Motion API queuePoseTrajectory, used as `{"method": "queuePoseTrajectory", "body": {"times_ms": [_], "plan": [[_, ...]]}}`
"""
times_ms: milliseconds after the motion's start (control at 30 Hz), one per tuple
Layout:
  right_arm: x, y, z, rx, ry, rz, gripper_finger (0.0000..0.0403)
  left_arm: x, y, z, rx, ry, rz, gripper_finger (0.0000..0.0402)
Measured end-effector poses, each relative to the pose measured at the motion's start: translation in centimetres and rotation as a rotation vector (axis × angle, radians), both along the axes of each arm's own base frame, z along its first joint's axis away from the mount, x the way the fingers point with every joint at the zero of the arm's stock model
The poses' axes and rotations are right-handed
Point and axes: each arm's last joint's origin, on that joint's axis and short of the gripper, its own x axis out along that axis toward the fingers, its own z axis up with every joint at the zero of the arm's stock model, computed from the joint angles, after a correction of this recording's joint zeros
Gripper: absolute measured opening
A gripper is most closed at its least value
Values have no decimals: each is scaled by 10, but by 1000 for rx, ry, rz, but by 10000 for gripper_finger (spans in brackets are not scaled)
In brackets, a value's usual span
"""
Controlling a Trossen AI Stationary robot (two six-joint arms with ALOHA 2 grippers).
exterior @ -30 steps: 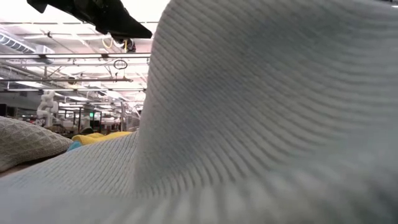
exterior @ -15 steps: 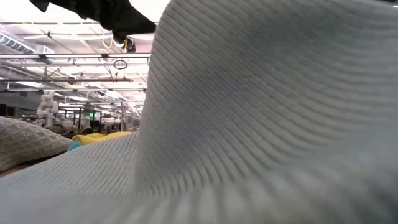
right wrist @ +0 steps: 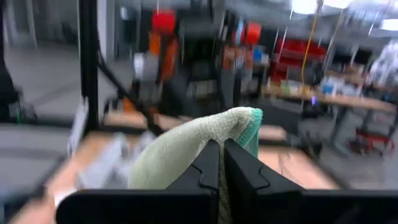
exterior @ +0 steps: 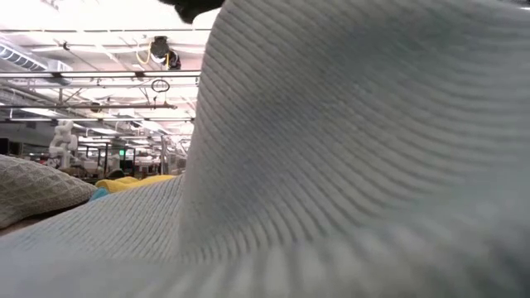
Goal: Fold microfiber towels
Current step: Fold the light green microfiber cloth
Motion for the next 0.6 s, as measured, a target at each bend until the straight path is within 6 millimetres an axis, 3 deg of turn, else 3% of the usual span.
{"method": "queuePoseTrajectory", "body": {"times_ms": [200,333,467,600], "plan": [[15,-2,15,-44,-72,-45,3,36,-11,10,32,-21,9,286],[22,-5,14,-57,-63,-62,3,52,-15,4,74,23,-56,307],[22,-7,12,-82,-46,-70,4,56,-20,8,102,32,-142,274],[19,-7,16,-94,-53,-69,4,45,-24,23,118,45,-144,180]]}}
